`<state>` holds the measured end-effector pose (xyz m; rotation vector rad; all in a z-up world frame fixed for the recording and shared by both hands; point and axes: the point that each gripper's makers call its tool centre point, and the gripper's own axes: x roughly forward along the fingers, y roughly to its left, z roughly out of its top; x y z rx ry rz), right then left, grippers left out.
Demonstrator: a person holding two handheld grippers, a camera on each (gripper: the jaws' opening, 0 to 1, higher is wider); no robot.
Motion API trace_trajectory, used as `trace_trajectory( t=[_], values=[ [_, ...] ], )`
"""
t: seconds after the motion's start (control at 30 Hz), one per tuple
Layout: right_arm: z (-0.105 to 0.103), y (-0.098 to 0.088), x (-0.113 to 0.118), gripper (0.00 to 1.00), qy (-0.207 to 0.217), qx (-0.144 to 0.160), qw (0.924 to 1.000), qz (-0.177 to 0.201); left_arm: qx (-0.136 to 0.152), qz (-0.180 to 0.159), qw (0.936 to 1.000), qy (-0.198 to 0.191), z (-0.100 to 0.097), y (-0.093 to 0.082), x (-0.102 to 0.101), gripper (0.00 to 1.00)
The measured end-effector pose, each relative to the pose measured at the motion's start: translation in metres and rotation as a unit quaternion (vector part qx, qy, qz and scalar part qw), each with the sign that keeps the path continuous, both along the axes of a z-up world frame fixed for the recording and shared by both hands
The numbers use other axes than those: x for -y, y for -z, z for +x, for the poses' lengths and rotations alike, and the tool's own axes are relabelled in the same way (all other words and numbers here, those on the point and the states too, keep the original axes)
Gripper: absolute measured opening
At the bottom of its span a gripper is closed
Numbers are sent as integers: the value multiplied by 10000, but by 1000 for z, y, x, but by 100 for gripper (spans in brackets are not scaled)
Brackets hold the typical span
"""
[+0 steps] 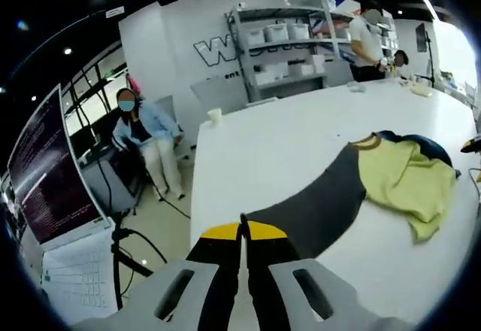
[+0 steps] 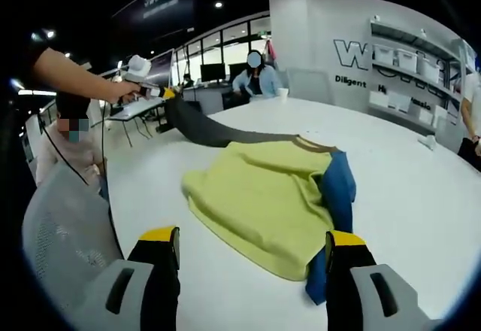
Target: Fold the garment on the visible template until the final outline fits inside the template.
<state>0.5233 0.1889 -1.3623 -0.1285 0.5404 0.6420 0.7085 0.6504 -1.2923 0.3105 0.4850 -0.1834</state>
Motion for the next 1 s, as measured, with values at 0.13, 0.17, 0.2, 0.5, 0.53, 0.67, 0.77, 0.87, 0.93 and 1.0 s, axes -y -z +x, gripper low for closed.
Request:
trace_trajectory(
  t=[0.13, 0.17, 0.2, 0.5, 0.53, 0.67, 0.77, 0.87, 0.93, 1.0],
  values=[
    [0, 1, 2, 77, 20, -22, 10000, -21, -33, 129, 9999, 3, 1, 7, -3, 4],
    [0, 1, 2, 77, 19, -21, 10000, -27, -31, 131, 9999, -27, 2, 7, -4, 4],
    [0, 2, 3, 77, 24, -29, 10000, -48, -35, 163, 9998, -51, 3, 9, -6, 4],
    [0, 6, 6, 77, 85, -114, 9999, -79, -200, 498, 9985, -41, 11, 26, -15, 4],
    [0, 7, 6, 77, 86, -118, 9999, -86, -249, 495, 9984, -60, 12, 29, -16, 4],
    [-1, 10, 8, 77, 110, -170, 9997, -119, -322, 577, 9978, -80, 15, 38, -23, 4],
    [-1, 12, 10, 77, 143, -202, 9996, -116, -353, 565, 9977, -114, 15, 43, -26, 4],
    [-1, 13, 9, 77, 155, -229, 9996, -113, -453, 529, 9975, -137, 12, 51, -27, 4],
    [-1, 14, 9, 77, 150, -245, 9995, -119, -506, 593, 9969, -110, 10, 55, -27, 4],
    [-1, 15, 8, 77, 141, -261, 9995, -119, -536, 688, 9962, -36, 10, 58, -27, 4]
  ],
)
